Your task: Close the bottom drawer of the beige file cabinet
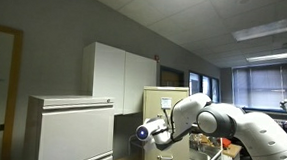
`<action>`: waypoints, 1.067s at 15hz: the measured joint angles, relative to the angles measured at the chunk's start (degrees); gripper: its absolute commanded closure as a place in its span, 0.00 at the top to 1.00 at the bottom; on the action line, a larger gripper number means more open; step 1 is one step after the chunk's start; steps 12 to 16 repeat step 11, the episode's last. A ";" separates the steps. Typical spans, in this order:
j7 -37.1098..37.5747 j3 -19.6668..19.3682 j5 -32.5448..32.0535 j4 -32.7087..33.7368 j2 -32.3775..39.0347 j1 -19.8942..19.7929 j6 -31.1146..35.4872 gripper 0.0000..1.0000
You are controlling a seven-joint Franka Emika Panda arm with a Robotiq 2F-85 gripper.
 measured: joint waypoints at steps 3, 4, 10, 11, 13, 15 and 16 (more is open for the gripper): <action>-0.55 -0.69 -0.01 3.39 2.51 -0.06 -0.03 0.00; -0.93 -0.91 0.06 4.48 3.33 -0.08 -0.07 0.00; -3.30 -1.37 1.36 7.74 5.61 -0.11 -0.52 0.00; -3.30 -1.37 1.36 7.74 5.61 -0.11 -0.52 0.00; -3.30 -1.37 1.36 7.74 5.61 -0.11 -0.52 0.00; -3.30 -1.37 1.36 7.74 5.61 -0.11 -0.52 0.00; -3.30 -1.37 1.36 7.74 5.61 -0.11 -0.52 0.00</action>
